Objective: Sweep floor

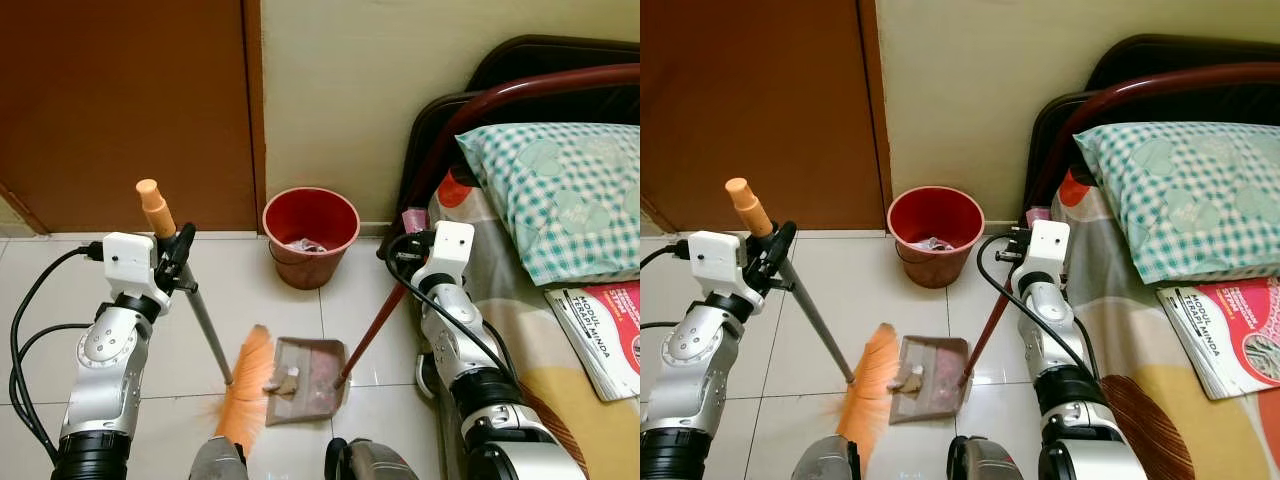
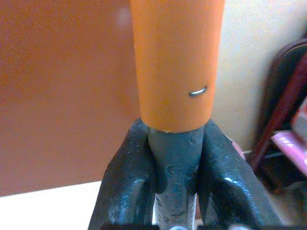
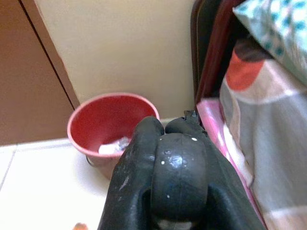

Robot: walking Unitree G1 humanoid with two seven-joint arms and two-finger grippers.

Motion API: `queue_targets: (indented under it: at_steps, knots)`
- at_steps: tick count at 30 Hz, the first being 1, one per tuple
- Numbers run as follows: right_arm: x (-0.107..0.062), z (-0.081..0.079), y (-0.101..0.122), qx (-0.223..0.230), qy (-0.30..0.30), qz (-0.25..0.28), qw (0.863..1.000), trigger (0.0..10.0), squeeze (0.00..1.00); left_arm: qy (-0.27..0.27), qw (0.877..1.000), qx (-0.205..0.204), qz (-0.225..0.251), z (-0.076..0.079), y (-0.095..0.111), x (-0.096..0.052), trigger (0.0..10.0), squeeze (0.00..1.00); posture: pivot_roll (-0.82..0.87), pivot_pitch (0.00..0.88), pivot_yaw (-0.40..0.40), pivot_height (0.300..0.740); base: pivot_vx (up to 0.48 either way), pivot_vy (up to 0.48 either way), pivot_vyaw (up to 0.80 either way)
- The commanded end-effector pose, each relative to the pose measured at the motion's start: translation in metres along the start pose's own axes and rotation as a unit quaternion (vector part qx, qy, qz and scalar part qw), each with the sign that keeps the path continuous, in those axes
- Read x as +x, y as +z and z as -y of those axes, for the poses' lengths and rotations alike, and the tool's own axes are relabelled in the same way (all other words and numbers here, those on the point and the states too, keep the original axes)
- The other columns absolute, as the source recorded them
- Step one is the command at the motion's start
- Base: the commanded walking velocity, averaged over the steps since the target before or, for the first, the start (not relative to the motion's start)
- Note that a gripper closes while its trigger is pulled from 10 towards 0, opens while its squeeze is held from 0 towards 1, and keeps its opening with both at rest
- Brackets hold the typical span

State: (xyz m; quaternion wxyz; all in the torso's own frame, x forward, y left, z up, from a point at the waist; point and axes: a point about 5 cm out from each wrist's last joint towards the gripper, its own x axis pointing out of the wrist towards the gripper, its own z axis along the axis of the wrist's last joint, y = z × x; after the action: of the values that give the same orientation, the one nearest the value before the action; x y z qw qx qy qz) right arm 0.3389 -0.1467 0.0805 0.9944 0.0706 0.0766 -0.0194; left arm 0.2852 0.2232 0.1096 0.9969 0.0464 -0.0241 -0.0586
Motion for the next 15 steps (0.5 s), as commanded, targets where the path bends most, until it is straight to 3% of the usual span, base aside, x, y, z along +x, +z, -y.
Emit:
queue_targets:
  at_steps: [1,3,7,15]
  knots:
    - [0.001,0.006,0.011,0.013,-0.007,0.026,1.0,10.0,0.0,0.015,0.998,0.059,-0.022,-0.009,-0.006,-0.006,10.0,0.0,0.07,0.109,-0.083,0.74,0.0,0.0,0.0]
    - [0.002,0.001,0.019,-0.028,0.016,0.048,0.998,10.0,0.0,0.052,0.994,0.088,-0.042,-0.017,-0.014,-0.008,10.0,0.0,0.07,0.105,-0.07,0.74,0.0,0.0,0.0]
    - [0.003,-0.006,0.027,-0.062,0.034,0.068,0.995,10.0,0.0,0.082,0.989,0.111,-0.058,-0.023,-0.019,-0.007,10.0,0.0,0.06,0.102,-0.059,0.74,0.0,0.0,0.0]
    - [0.005,-0.008,0.033,-0.106,0.048,0.08,0.99,10.0,0.0,0.106,0.985,0.113,-0.069,-0.025,-0.021,-0.004,10.0,0.0,0.06,0.103,-0.059,0.74,0.0,0.0,0.0]
